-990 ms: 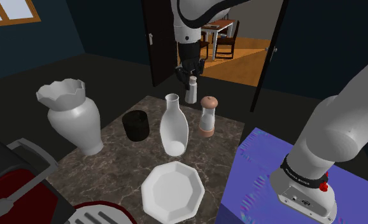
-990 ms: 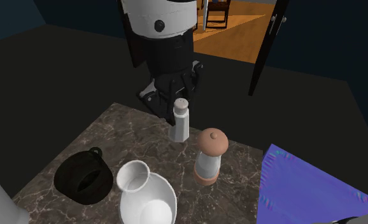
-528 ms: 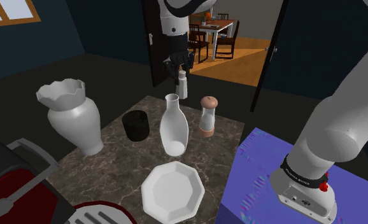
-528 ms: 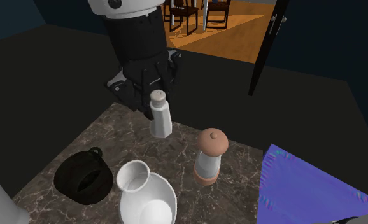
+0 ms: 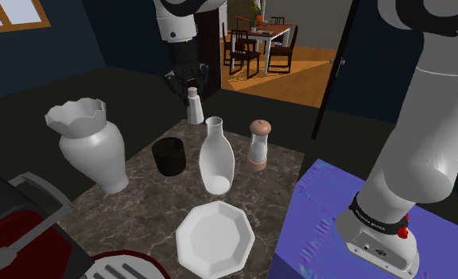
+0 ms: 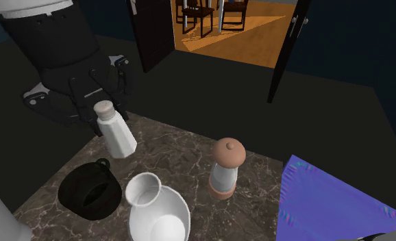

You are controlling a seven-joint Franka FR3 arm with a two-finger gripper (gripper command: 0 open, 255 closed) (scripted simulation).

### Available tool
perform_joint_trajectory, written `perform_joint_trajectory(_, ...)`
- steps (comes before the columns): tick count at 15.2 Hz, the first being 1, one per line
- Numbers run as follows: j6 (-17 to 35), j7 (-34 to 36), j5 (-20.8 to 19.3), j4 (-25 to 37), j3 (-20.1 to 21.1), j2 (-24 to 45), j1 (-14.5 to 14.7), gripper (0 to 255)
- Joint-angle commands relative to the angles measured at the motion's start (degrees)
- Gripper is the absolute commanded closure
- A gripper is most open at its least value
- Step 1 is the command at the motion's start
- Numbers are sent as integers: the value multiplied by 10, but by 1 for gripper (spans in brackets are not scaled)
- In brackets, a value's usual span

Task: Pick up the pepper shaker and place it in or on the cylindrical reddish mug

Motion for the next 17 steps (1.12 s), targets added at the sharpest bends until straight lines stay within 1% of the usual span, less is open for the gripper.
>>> perform_joint_trajectory(1, -23, 22, -15, 73, 7, 53, 16, 255)
perform_joint_trajectory(4, -64, 48, -38, 192, 13, 135, 45, 255)
perform_joint_trajectory(6, -102, 62, -55, 294, 13, 199, 71, 255)
perform_joint_trajectory(7, -114, 65, -59, 324, 12, 218, 80, 255)
perform_joint_trajectory(17, -23, 66, -54, 211, 12, 196, 66, 255)
